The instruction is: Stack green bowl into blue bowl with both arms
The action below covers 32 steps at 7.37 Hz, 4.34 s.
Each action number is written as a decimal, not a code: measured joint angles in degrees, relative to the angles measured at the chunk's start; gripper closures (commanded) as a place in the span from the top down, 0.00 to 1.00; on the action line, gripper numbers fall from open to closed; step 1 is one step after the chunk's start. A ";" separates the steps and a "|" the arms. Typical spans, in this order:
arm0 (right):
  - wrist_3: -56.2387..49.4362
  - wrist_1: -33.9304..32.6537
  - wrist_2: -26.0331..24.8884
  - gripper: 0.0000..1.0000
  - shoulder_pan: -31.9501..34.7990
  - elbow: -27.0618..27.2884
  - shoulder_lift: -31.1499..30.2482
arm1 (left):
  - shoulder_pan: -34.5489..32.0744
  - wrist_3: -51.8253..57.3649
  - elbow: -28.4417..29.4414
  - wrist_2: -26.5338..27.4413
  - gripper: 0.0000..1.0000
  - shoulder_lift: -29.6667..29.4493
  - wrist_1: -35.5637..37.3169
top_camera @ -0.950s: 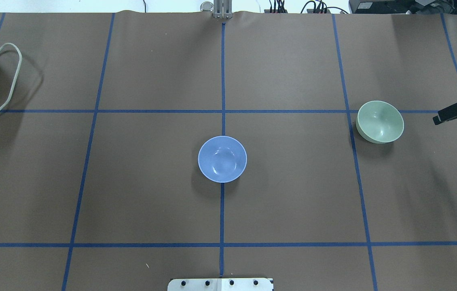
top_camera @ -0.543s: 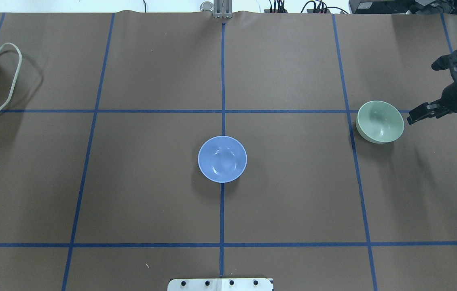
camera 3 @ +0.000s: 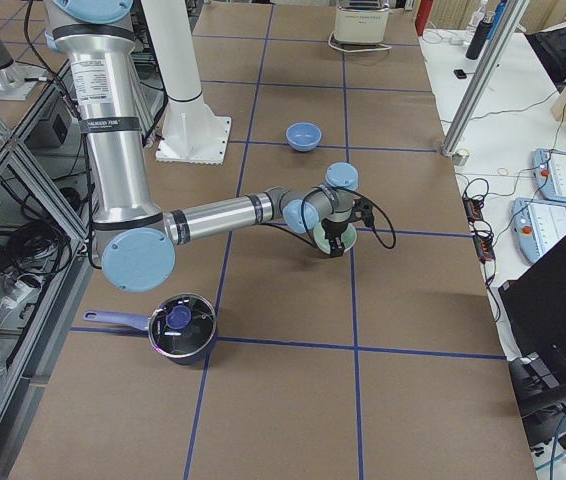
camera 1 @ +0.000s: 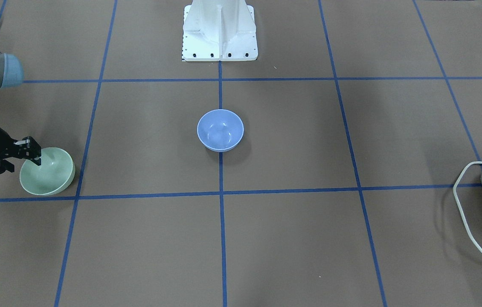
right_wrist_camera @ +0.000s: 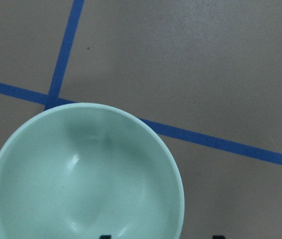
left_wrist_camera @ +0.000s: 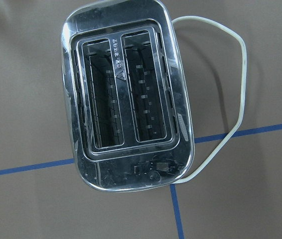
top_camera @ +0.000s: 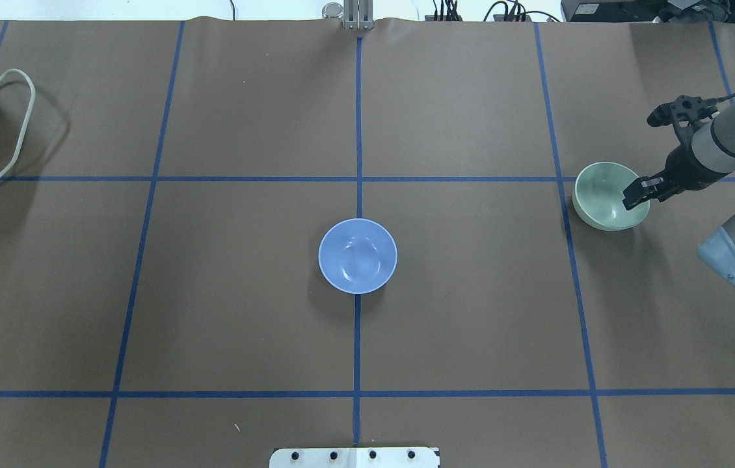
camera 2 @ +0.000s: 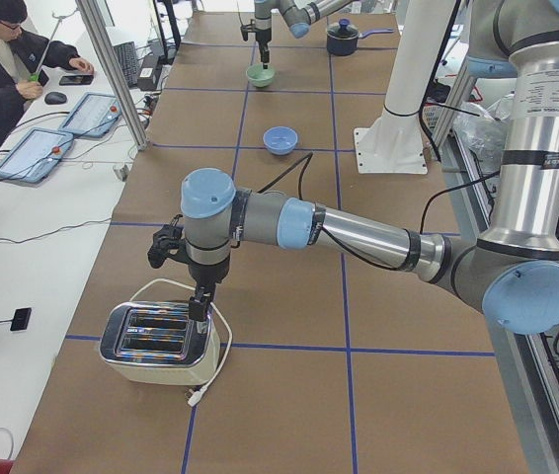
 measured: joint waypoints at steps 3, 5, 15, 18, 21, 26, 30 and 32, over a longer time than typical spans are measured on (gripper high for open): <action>-0.15 0.00 -0.24 0.05 -0.04 -3.39 2.37 | -0.03 -0.02 0.17 -0.05 0.98 0.19 -0.19; -0.14 0.01 -0.10 0.00 0.62 -3.27 2.54 | 0.04 -0.06 0.28 -0.08 0.98 0.46 -0.54; 36.84 -10.54 -0.96 0.00 -7.70 11.02 19.53 | 0.23 -9.35 1.68 -2.20 0.98 4.27 -0.52; 50.04 -19.40 -10.95 0.00 -19.57 10.96 28.62 | 0.41 -9.94 1.83 -2.30 0.98 4.44 -0.72; 51.87 -20.02 -15.14 0.00 -26.07 9.57 29.85 | 0.54 -9.82 2.21 -2.28 0.98 4.47 -0.80; 51.16 -19.64 -16.03 0.00 -27.57 5.77 30.07 | 0.58 -9.71 2.27 -2.20 0.98 4.46 -0.80; 51.13 -19.60 -17.10 0.00 -28.57 4.32 30.58 | 0.58 -9.72 2.25 -2.28 0.98 4.42 -0.80; 51.13 -19.60 -17.28 0.03 -28.82 3.57 30.90 | 0.58 -9.66 2.25 -2.28 0.98 4.39 -0.80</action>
